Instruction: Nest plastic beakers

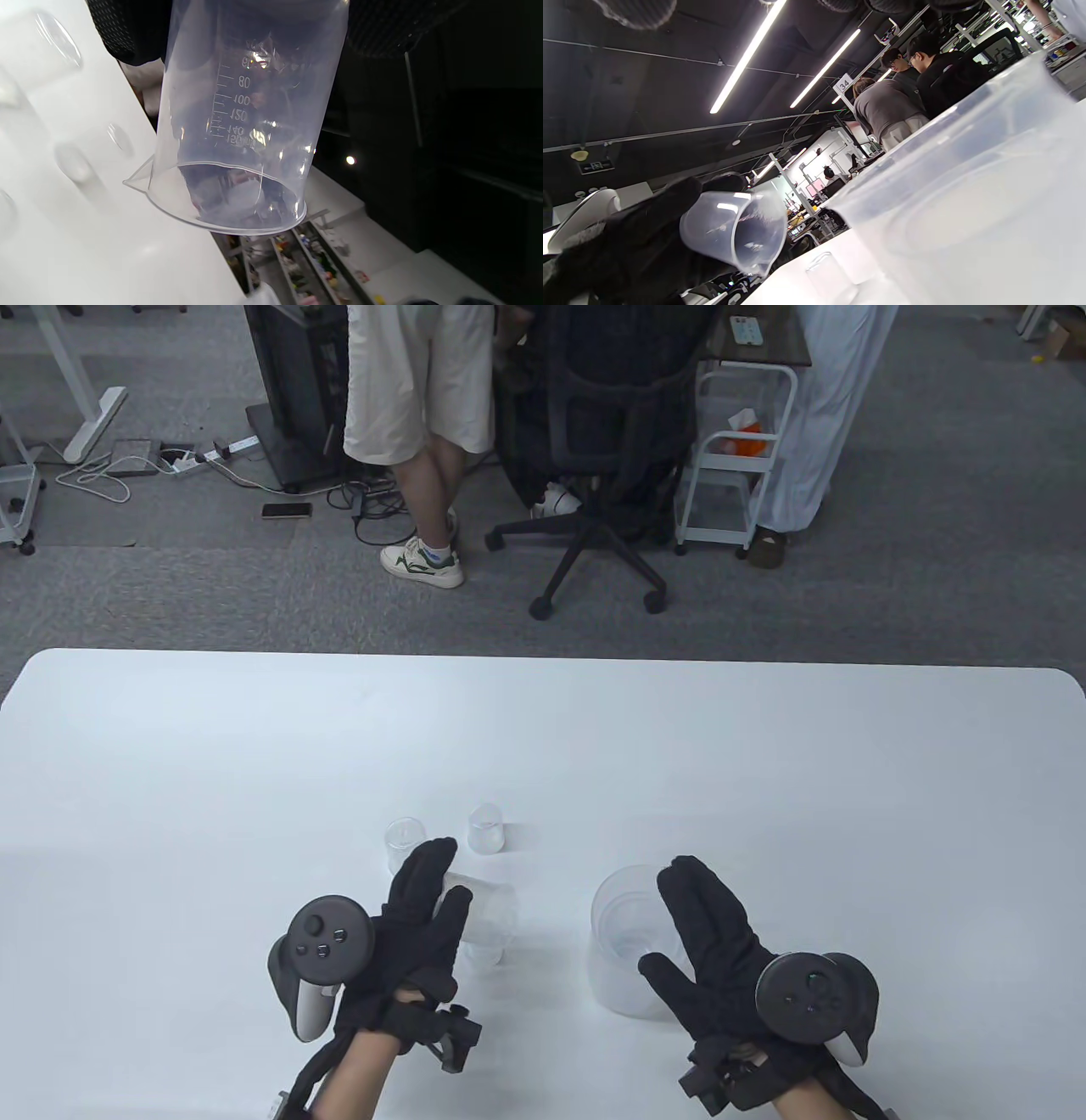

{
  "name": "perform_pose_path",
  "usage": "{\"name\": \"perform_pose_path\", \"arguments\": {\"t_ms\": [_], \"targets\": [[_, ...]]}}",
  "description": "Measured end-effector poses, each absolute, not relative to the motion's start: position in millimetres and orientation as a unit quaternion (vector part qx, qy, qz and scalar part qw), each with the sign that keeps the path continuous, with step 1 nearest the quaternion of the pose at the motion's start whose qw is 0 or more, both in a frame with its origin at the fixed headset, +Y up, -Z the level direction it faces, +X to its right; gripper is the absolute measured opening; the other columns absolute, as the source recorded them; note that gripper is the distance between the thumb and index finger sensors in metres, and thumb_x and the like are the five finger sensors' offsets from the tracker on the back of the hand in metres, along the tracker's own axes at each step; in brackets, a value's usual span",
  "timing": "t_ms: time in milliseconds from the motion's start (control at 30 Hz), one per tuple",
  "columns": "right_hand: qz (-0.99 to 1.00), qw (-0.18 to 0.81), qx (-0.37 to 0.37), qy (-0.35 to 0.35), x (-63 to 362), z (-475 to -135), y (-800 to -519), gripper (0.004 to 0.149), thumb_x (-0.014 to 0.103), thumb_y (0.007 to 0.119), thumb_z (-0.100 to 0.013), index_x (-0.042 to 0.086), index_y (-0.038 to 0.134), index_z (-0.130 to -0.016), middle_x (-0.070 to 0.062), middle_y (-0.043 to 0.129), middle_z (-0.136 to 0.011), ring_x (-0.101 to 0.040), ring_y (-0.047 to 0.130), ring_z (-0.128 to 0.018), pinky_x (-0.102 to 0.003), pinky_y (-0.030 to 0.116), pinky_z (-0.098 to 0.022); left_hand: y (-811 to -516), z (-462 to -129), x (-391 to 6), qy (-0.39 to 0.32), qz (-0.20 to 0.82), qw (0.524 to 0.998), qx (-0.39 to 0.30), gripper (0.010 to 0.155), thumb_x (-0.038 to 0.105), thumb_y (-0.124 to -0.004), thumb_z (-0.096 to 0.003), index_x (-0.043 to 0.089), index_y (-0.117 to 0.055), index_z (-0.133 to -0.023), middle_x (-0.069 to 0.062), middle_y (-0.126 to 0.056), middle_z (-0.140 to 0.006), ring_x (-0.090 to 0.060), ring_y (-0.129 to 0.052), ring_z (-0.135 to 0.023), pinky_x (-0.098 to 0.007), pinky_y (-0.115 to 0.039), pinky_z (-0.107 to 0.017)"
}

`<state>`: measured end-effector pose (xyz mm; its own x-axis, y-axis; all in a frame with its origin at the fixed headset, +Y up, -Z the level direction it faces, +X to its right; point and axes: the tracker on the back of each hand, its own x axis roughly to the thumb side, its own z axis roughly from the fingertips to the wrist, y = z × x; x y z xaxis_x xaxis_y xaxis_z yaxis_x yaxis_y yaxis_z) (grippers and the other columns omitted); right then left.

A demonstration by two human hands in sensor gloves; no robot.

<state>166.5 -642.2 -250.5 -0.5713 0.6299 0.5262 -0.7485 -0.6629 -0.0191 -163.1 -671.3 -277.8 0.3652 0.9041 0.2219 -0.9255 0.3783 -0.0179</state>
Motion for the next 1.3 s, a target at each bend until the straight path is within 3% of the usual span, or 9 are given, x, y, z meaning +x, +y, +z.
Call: {"name": "perform_pose_path", "arguments": {"t_ms": [267, 500, 633, 833, 1000, 1300], "targets": [[0.865, 0.402, 0.277, -0.117, 143, -244, -639, 0.084, 0.063, 0.064, -0.049, 0.015, 0.025, -0.106, -0.021, 0.024, -0.117, -0.053, 0.037, -0.104, -0.067, 0.047, -0.068, -671, -270, -119, -0.152, 0.69, 0.708, -0.002, 0.065, 0.047, -0.057, -0.0495, 0.018, -0.045, -0.106, -0.018, -0.044, -0.111, -0.053, -0.064, -0.098, -0.056, -0.07, -0.065], [0.862, 0.404, 0.285, -0.113, 132, -244, -642, 0.086, 0.063, 0.062, -0.049, 0.015, 0.018, -0.105, -0.022, 0.02, -0.116, -0.054, 0.037, -0.104, -0.067, 0.047, -0.068, -678, -263, -95, -0.172, 0.744, 0.643, -0.051, 0.066, 0.048, -0.053, -0.0503, 0.016, -0.04, -0.107, -0.02, -0.041, -0.111, -0.053, -0.061, -0.099, -0.057, -0.069, -0.066], [0.858, 0.414, 0.284, -0.109, 131, -244, -644, 0.084, 0.062, 0.06, -0.05, 0.014, 0.019, -0.105, -0.022, 0.026, -0.116, -0.052, 0.045, -0.102, -0.066, 0.048, -0.067, -680, -262, -88, -0.172, 0.752, 0.632, -0.064, 0.066, 0.048, -0.051, -0.0505, 0.016, -0.038, -0.107, -0.021, -0.039, -0.111, -0.053, -0.059, -0.1, -0.056, -0.068, -0.067], [0.86, 0.406, 0.281, -0.131, 134, -243, -644, 0.081, 0.057, 0.062, -0.05, 0.009, 0.025, -0.104, -0.023, 0.043, -0.112, -0.044, 0.064, -0.091, -0.062, 0.055, -0.066, -683, -262, -84, -0.179, 0.736, 0.65, -0.059, 0.067, 0.049, -0.052, -0.0505, 0.016, -0.038, -0.107, -0.021, -0.041, -0.111, -0.052, -0.062, -0.099, -0.056, -0.069, -0.066], [0.855, 0.409, 0.282, -0.152, 137, -242, -644, 0.08, 0.056, 0.064, -0.05, 0.008, 0.03, -0.104, -0.023, 0.048, -0.11, -0.043, 0.068, -0.087, -0.06, 0.058, -0.064, -682, -262, -84, -0.184, 0.717, 0.671, -0.045, 0.067, 0.05, -0.055, -0.0503, 0.015, -0.042, -0.106, -0.021, -0.043, -0.11, -0.051, -0.065, -0.097, -0.055, -0.069, -0.065], [0.877, 0.365, 0.265, -0.167, 145, -249, -638, 0.077, 0.056, 0.067, -0.049, 0.011, 0.037, -0.105, -0.021, 0.05, -0.111, -0.042, 0.068, -0.087, -0.06, 0.058, -0.065, -680, -258, -88, -0.219, 0.565, 0.795, 0.038, 0.068, 0.05, -0.06, -0.0495, 0.016, -0.046, -0.106, -0.021, -0.044, -0.111, -0.054, -0.058, -0.099, -0.061, -0.064, -0.065]]}}
